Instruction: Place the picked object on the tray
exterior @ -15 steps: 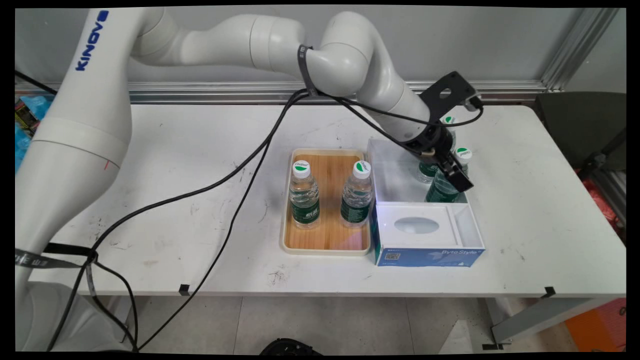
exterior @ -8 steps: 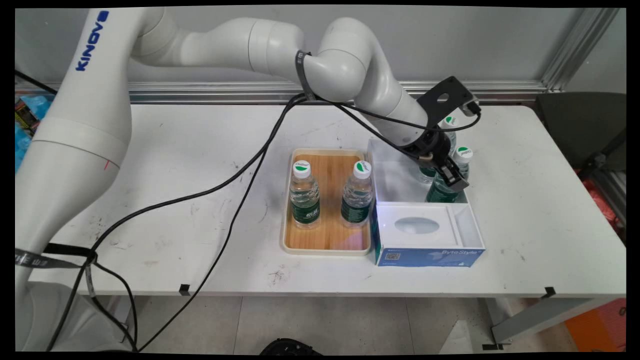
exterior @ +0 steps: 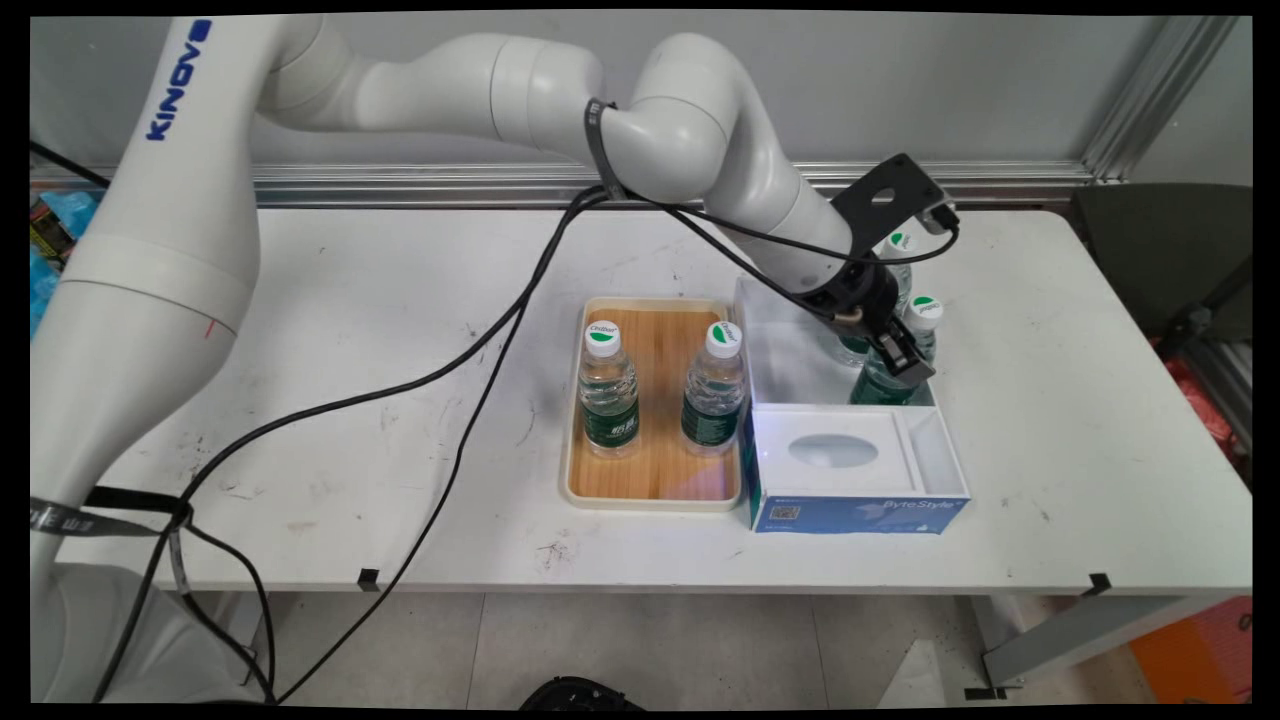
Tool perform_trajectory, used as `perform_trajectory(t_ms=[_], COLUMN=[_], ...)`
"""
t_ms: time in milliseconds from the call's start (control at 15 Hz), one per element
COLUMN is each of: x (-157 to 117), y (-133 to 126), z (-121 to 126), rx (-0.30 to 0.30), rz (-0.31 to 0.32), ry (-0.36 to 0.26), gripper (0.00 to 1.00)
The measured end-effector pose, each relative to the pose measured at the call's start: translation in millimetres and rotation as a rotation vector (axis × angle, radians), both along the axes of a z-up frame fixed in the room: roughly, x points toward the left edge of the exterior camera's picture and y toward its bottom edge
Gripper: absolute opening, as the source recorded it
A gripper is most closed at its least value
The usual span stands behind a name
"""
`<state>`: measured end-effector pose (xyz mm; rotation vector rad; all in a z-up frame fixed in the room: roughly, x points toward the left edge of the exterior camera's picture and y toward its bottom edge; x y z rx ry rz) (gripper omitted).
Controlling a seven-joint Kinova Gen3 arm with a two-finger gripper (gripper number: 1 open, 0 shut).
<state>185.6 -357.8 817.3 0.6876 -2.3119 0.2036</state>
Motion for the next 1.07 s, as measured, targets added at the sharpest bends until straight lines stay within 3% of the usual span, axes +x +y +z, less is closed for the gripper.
perform_trajectory(t_ms=[533, 1067], x=[21, 94], y=[2, 21], z=[52, 109], rx=[-0.047, -0.058], rz=[-0.029, 0.029], ry=[-0.044, -0.141], gripper=[0.0, 0.0])
